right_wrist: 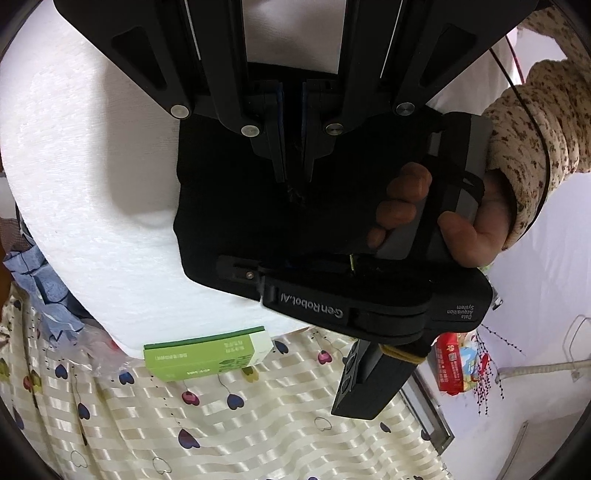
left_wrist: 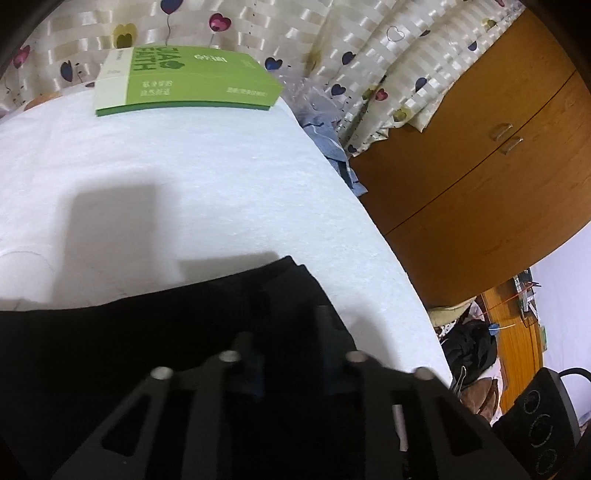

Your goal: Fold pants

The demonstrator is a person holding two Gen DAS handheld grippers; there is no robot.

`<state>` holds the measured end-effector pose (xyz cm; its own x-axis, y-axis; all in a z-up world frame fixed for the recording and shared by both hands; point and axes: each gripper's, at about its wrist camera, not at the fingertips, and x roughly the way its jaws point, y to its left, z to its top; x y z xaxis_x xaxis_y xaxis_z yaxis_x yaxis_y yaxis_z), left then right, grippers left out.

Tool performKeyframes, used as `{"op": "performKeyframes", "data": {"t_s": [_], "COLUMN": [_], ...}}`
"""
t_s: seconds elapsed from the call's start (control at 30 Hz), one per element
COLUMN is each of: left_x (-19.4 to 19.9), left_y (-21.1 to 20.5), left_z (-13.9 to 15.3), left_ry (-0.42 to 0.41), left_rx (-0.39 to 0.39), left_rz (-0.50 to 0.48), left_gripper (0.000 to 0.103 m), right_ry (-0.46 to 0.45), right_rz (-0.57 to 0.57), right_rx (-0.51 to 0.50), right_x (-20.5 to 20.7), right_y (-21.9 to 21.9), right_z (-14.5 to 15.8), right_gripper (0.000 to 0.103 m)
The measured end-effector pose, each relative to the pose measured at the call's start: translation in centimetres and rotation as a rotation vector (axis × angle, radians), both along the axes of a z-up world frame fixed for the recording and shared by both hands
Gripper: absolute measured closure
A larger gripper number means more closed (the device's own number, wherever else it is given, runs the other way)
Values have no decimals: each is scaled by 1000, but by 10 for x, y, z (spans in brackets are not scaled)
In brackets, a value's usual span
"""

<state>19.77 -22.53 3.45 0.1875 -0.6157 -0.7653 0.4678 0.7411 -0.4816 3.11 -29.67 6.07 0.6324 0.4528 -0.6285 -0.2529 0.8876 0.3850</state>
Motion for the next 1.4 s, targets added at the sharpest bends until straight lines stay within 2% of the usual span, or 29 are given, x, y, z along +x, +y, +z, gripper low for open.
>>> {"op": "performKeyframes", "data": {"t_s": [0.03, 0.1, 0.47, 0.73, 0.9, 1.1, 1.4], "left_x": [-1, -3, -13, -23, -29, -33, -35], "left_y": [2, 7, 52, 102, 139, 178, 208], "left_z": [1, 4, 49, 69, 67, 48, 15], "left_ry": [-1, -13, -107, -163, -168, -148, -121], "left_rx": [0, -7, -89, -89, -85, -77, -27], "left_rz": [1, 11, 60, 127, 177, 233, 272], "left_gripper": [96, 97, 98, 98, 98, 98, 98], "right_ry": [-2, -11, -89, -107, -87, -42, 30], "right_rz": [2, 5, 79, 176, 229, 268, 283], "right_rx": [2, 7, 86, 104, 121, 136, 133], "right_x": [0, -1, -2, 3, 10, 15, 15], "right_y": [2, 4, 42, 89, 116, 142, 159], "right_z": [1, 6, 43, 49, 42, 25, 7], "right_gripper": [97, 97, 97, 97, 97, 97, 97]}}
